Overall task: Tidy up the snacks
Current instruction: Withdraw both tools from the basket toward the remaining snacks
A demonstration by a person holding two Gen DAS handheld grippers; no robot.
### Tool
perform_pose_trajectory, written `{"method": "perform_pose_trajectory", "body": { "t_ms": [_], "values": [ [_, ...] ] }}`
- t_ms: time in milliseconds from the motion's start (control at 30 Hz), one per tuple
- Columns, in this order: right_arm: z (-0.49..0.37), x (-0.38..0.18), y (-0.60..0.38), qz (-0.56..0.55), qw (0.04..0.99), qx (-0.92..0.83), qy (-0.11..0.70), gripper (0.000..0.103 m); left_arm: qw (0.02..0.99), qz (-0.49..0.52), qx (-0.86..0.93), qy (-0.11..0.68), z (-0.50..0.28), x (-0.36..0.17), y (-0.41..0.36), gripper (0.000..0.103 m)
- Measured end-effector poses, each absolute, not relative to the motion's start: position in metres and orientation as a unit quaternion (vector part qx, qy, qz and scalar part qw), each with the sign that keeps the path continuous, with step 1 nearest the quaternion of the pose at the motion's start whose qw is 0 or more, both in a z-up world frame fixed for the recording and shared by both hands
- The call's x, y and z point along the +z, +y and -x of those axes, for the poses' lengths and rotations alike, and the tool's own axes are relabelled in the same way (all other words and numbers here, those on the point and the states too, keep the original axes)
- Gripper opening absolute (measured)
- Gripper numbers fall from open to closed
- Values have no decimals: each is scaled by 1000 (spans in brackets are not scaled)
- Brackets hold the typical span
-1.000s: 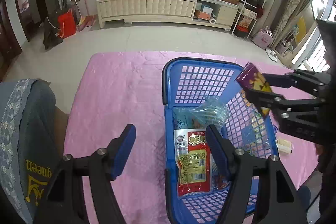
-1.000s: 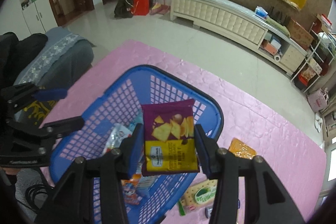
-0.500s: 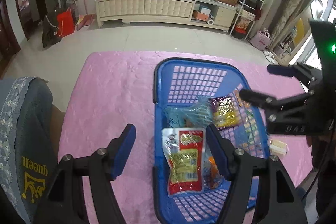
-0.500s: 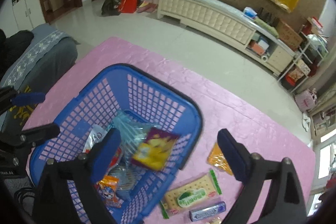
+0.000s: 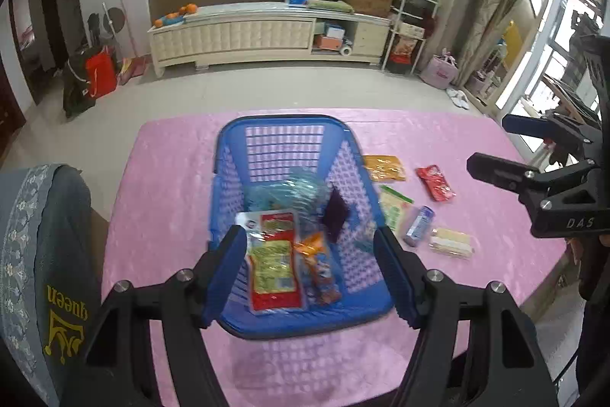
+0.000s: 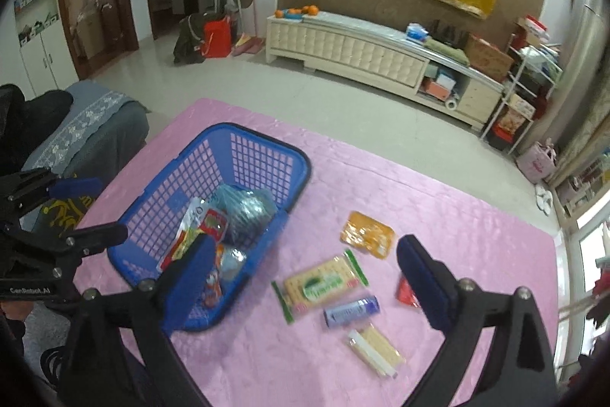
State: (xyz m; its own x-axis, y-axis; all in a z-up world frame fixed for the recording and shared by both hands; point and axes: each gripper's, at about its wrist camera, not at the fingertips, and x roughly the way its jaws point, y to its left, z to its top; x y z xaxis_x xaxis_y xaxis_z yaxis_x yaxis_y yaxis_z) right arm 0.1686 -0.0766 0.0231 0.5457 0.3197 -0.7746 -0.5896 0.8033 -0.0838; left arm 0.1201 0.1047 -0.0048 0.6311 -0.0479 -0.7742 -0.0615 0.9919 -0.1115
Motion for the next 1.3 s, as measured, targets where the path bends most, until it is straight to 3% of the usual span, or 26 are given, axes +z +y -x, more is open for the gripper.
{"method": "perform_pose_trajectory", "body": {
  "t_ms": [433,967,1300],
  "values": [
    [-134,25,-153,156,876,246,385,98,901,44,-38,430,-109,-11,29,67],
    [-119,-29,-212,185,870,267,371,99,903,2,-77,423,-105,-58,-64,67],
    [-137,-77,-243,170,860,271,397,99,895,14,-76,439,-119,-102,-79,67]
  ]
}}
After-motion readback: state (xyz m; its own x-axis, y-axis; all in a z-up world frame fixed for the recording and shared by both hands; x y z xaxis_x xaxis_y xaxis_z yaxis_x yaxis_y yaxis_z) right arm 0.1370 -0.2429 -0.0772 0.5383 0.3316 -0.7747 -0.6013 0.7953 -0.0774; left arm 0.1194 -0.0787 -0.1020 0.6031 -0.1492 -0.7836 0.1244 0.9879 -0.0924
